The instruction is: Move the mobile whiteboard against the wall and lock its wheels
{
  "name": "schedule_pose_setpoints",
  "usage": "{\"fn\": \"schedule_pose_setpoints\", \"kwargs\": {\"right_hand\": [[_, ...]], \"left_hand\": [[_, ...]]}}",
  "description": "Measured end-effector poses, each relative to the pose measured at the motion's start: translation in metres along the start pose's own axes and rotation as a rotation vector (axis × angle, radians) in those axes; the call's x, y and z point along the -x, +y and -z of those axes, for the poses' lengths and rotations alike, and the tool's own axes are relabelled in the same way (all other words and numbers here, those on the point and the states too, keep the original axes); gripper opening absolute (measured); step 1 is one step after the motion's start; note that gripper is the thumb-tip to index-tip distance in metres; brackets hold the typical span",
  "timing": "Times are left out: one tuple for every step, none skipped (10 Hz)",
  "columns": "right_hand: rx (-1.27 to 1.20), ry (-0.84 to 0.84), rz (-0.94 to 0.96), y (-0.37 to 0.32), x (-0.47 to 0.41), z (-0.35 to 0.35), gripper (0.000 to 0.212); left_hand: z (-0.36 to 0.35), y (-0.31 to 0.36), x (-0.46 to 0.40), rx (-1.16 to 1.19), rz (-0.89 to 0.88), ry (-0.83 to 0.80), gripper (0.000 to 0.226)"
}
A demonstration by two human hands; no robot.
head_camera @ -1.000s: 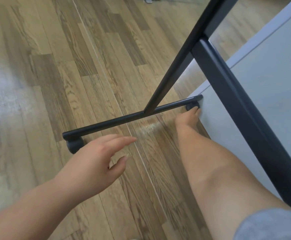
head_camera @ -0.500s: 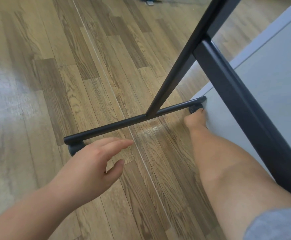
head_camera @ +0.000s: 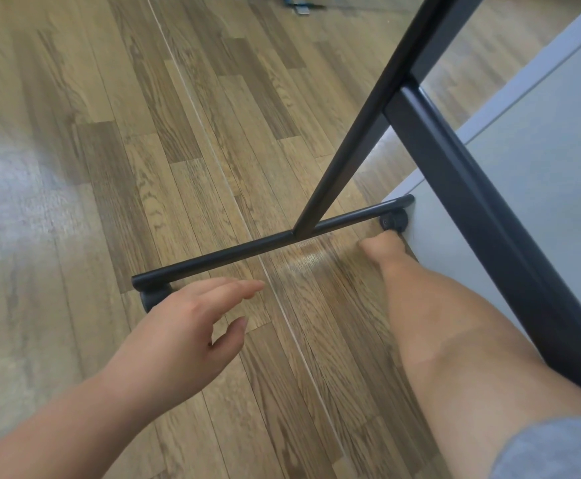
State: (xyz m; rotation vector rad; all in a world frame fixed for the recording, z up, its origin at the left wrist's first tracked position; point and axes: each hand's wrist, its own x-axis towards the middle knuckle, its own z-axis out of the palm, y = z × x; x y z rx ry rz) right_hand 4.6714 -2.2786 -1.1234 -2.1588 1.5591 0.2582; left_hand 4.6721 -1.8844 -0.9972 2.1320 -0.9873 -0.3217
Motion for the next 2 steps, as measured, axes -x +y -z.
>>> {"fn": "schedule_pose_setpoints", "kwargs": {"right_hand": [[0.030, -0.006, 0.005, 0.007, 0.001, -0.013, 0.084], [0.029, 0.103, 0.052, 0.005, 0.016, -0.026, 0.083]], "left_hand": [[0.002, -0.002, 0.003, -0.006, -0.006, 0.010, 0.042], [0.010, -0.006, 0.006, -0.010, 0.008, 0.020, 0.042]]}}
